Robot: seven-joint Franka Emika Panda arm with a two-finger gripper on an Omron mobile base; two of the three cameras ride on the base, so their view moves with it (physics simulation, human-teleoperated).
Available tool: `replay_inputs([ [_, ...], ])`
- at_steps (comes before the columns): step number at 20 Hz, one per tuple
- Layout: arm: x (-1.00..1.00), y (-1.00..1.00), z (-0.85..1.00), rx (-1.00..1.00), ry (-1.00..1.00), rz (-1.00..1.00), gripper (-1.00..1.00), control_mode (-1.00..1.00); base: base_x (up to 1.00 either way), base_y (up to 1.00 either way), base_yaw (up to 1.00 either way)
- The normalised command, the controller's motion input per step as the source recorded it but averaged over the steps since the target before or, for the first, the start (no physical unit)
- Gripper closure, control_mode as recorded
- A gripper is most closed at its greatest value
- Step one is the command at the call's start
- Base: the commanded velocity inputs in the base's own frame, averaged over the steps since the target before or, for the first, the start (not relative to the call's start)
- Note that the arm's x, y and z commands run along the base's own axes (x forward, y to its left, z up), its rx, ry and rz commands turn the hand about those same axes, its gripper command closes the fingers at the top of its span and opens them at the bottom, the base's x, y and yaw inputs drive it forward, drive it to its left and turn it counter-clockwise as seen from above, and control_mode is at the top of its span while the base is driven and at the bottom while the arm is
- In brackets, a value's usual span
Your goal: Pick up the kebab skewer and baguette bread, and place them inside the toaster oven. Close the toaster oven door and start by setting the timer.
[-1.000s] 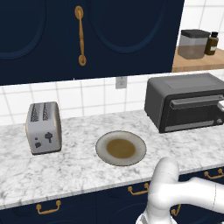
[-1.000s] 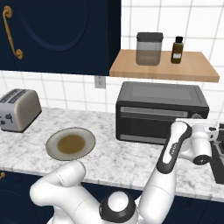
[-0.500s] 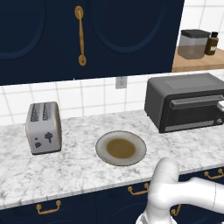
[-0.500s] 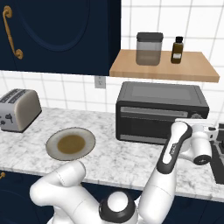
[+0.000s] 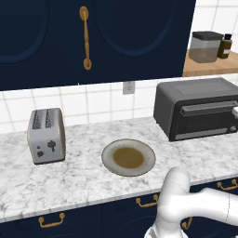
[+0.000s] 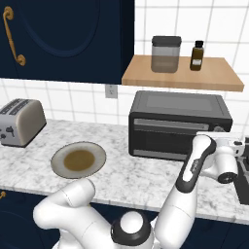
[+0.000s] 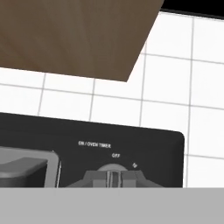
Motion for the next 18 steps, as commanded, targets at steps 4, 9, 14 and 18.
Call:
replay_inputs([
  [4,0.07,0.17,0.00,0.01,0.00,-0.02,1.00,-1.00,0.00,0.00,0.00],
  [9,0.08,0.15,0.00,0.05,0.00,-0.08,1.00,-1.00,0.00,0.00,0.00],
  [14,0.08,0.09,0.00,0.09,0.00,-0.11,1.00,-1.00,0.00,0.00,0.00],
  [18,0.02,0.04,0.00,0.15,0.00,-0.09,1.00,-1.00,0.00,0.00,0.00],
])
